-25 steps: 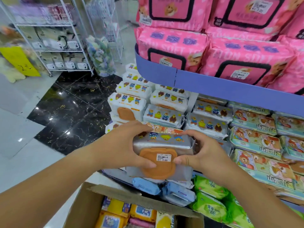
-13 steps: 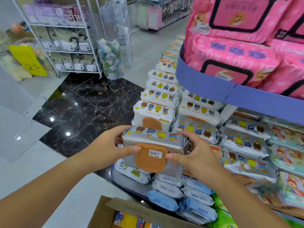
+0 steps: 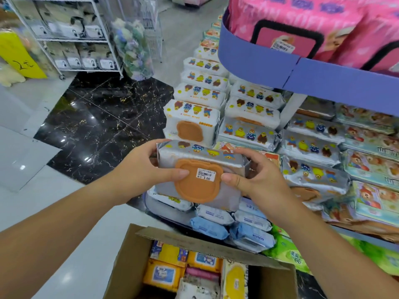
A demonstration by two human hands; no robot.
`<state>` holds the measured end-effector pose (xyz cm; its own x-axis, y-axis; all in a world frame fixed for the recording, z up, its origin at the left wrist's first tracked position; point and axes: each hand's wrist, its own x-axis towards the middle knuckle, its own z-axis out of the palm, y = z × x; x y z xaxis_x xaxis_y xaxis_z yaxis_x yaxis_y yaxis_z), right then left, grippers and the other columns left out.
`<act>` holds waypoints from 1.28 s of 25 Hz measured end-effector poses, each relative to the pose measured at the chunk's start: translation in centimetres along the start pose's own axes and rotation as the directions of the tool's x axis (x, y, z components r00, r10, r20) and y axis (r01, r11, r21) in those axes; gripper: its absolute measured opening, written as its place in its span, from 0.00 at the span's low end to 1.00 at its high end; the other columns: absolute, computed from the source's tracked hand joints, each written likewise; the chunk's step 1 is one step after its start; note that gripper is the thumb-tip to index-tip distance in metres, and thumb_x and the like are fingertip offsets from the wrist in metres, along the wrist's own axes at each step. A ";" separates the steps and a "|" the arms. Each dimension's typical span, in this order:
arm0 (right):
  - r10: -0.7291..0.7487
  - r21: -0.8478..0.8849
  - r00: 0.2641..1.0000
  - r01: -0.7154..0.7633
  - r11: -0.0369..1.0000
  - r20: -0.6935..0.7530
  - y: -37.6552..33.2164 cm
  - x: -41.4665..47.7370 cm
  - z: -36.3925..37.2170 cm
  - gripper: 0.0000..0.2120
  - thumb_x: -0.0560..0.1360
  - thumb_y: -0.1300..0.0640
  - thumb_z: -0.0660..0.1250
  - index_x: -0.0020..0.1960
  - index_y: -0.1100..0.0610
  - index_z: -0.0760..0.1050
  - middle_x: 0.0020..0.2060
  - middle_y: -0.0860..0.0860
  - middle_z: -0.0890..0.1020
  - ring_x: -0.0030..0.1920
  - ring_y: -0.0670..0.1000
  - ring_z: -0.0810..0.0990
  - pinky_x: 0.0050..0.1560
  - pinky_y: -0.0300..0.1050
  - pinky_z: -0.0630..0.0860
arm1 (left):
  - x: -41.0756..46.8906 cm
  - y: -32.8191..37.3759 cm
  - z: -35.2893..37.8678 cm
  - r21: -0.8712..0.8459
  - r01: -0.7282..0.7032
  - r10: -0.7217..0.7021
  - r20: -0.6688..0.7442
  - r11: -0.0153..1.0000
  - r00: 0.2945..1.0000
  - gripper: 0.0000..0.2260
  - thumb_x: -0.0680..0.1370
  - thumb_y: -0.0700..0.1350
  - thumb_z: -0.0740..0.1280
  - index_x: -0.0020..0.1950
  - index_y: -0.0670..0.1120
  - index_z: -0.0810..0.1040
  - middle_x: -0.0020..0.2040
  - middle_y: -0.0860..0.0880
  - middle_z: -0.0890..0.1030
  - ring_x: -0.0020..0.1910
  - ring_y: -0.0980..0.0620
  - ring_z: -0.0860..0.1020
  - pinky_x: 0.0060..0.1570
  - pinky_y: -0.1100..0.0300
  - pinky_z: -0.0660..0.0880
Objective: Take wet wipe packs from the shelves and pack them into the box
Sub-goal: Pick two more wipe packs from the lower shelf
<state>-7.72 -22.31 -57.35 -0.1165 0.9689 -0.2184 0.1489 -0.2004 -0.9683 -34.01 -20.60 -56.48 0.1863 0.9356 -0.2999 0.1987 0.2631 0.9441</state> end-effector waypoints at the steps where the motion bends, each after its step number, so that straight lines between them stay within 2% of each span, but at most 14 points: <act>1: -0.003 -0.002 1.000 0.003 1.000 -0.010 -0.2 -0.7 -0.3 0.31 0.65 0.52 0.78 0.66 0.46 0.74 0.59 0.41 0.77 0.53 0.35 0.80 0.48 0.34 0.81 | -0.6 0.3 0.3 -0.003 0.008 -0.008 0.015 1.000 1.000 0.29 0.63 0.41 0.80 0.63 0.51 0.78 0.55 0.52 0.87 0.54 0.51 0.85 0.50 0.59 0.83; 4: -0.007 -0.006 1.000 0.007 1.000 0.012 -0.5 -2.3 -0.7 0.36 0.64 0.50 0.78 0.70 0.44 0.71 0.66 0.41 0.73 0.61 0.35 0.75 0.47 0.29 0.77 | -2.4 0.9 0.6 0.027 0.008 -0.008 -0.011 1.000 1.000 0.38 0.61 0.45 0.85 0.69 0.50 0.75 0.59 0.51 0.85 0.57 0.49 0.84 0.56 0.51 0.82; 6: -0.009 -0.010 0.998 0.010 1.000 0.057 -0.4 -2.7 -0.6 0.36 0.64 0.52 0.78 0.69 0.42 0.71 0.66 0.39 0.73 0.59 0.32 0.76 0.48 0.27 0.76 | -3.2 0.6 0.7 0.057 0.013 -0.012 -0.023 0.998 1.000 0.38 0.61 0.42 0.84 0.68 0.50 0.74 0.58 0.51 0.85 0.56 0.50 0.85 0.55 0.51 0.83; 10: 0.012 -0.002 0.996 -0.011 1.000 0.092 0.5 -2.1 1.3 0.38 0.60 0.53 0.80 0.67 0.41 0.71 0.64 0.42 0.77 0.58 0.42 0.81 0.50 0.33 0.79 | -3.2 -0.6 -0.9 0.103 0.035 -0.033 -0.022 0.994 0.999 0.37 0.61 0.41 0.84 0.66 0.52 0.74 0.56 0.53 0.86 0.53 0.51 0.85 0.52 0.50 0.83; 12: 0.021 0.001 0.997 -0.021 1.000 0.071 1.0 -1.4 2.7 0.39 0.60 0.53 0.79 0.69 0.42 0.70 0.63 0.42 0.77 0.56 0.40 0.81 0.49 0.31 0.78 | -2.6 -1.2 -2.2 0.108 0.029 -0.028 -0.016 0.994 0.999 0.37 0.60 0.41 0.84 0.66 0.53 0.74 0.56 0.53 0.85 0.53 0.51 0.85 0.53 0.49 0.83; 14: 0.030 0.001 0.999 -0.030 1.000 0.043 1.3 -0.8 4.1 0.39 0.60 0.53 0.79 0.68 0.42 0.70 0.63 0.40 0.76 0.56 0.35 0.80 0.50 0.30 0.78 | -1.8 -1.9 -3.5 0.110 0.012 -0.012 0.002 0.994 1.000 0.36 0.60 0.41 0.84 0.65 0.53 0.74 0.56 0.54 0.85 0.53 0.52 0.85 0.52 0.50 0.83; 19: 0.083 0.032 0.994 -0.081 0.996 -0.068 1.8 0.7 9.2 0.35 0.61 0.55 0.79 0.63 0.36 0.70 0.62 0.40 0.77 0.58 0.42 0.81 0.56 0.41 0.81 | 1.0 -3.4 -8.1 0.156 -0.021 0.010 0.073 0.988 0.997 0.37 0.61 0.38 0.84 0.65 0.54 0.73 0.54 0.58 0.85 0.52 0.54 0.85 0.50 0.55 0.84; 21: 0.097 0.036 0.989 -0.094 0.995 -0.110 1.6 1.7 10.4 0.36 0.63 0.58 0.79 0.65 0.38 0.70 0.62 0.42 0.77 0.58 0.43 0.81 0.58 0.44 0.81 | 2.6 -3.8 -9.5 0.193 -0.039 0.020 0.097 0.980 0.995 0.38 0.61 0.39 0.84 0.65 0.56 0.73 0.53 0.62 0.84 0.52 0.57 0.85 0.49 0.59 0.83; 25: 0.092 -0.156 0.987 -0.112 0.981 -0.134 0.4 4.5 10.7 0.39 0.66 0.61 0.80 0.71 0.44 0.68 0.63 0.42 0.76 0.59 0.43 0.80 0.61 0.47 0.79 | 5.8 -4.1 -10.9 0.329 -0.120 0.082 0.127 0.937 0.988 0.44 0.60 0.46 0.86 0.71 0.59 0.69 0.57 0.62 0.82 0.55 0.64 0.81 0.55 0.61 0.80; 27: 0.077 -0.351 0.990 -0.113 0.930 -0.114 -0.7 6.0 10.1 0.38 0.68 0.61 0.80 0.71 0.41 0.66 0.59 0.38 0.75 0.60 0.44 0.78 0.62 0.47 0.77 | 7.5 -4.0 -11.0 0.362 -0.159 0.125 0.115 0.919 0.985 0.42 0.60 0.47 0.86 0.69 0.59 0.71 0.56 0.61 0.81 0.53 0.66 0.80 0.52 0.65 0.80; 29: 0.068 -0.572 0.994 -0.107 0.814 -0.090 -2.2 7.8 9.1 0.41 0.69 0.57 0.80 0.75 0.42 0.62 0.58 0.37 0.72 0.59 0.46 0.76 0.58 0.42 0.75 | 9.0 -3.8 -10.7 0.363 -0.182 0.159 0.094 0.914 0.983 0.39 0.60 0.46 0.86 0.66 0.58 0.72 0.54 0.61 0.81 0.51 0.69 0.79 0.46 0.70 0.78; 31: 0.017 -0.774 0.997 -0.073 0.629 -0.080 -2.9 9.5 8.1 0.42 0.69 0.51 0.80 0.76 0.45 0.61 0.62 0.43 0.73 0.59 0.48 0.73 0.57 0.43 0.73 | 10.4 -3.8 -10.1 0.358 -0.195 0.178 0.081 0.913 0.981 0.38 0.61 0.45 0.86 0.66 0.58 0.72 0.54 0.62 0.81 0.50 0.71 0.79 0.43 0.74 0.76; 32: -0.027 -0.865 0.997 -0.051 0.499 -0.074 -2.7 10.3 7.7 0.42 0.68 0.47 0.80 0.76 0.46 0.63 0.63 0.46 0.75 0.60 0.49 0.72 0.59 0.46 0.73 | 11.2 -4.0 -9.5 0.355 -0.195 0.179 0.075 0.914 0.981 0.38 0.62 0.44 0.85 0.67 0.57 0.71 0.54 0.62 0.80 0.49 0.71 0.79 0.43 0.76 0.75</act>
<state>-16.87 -12.89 -57.96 -0.0474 0.9820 -0.1829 0.9297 -0.0235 -0.3676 -41.87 -8.94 -62.31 0.2909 0.9472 -0.1351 0.4870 -0.0251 0.8730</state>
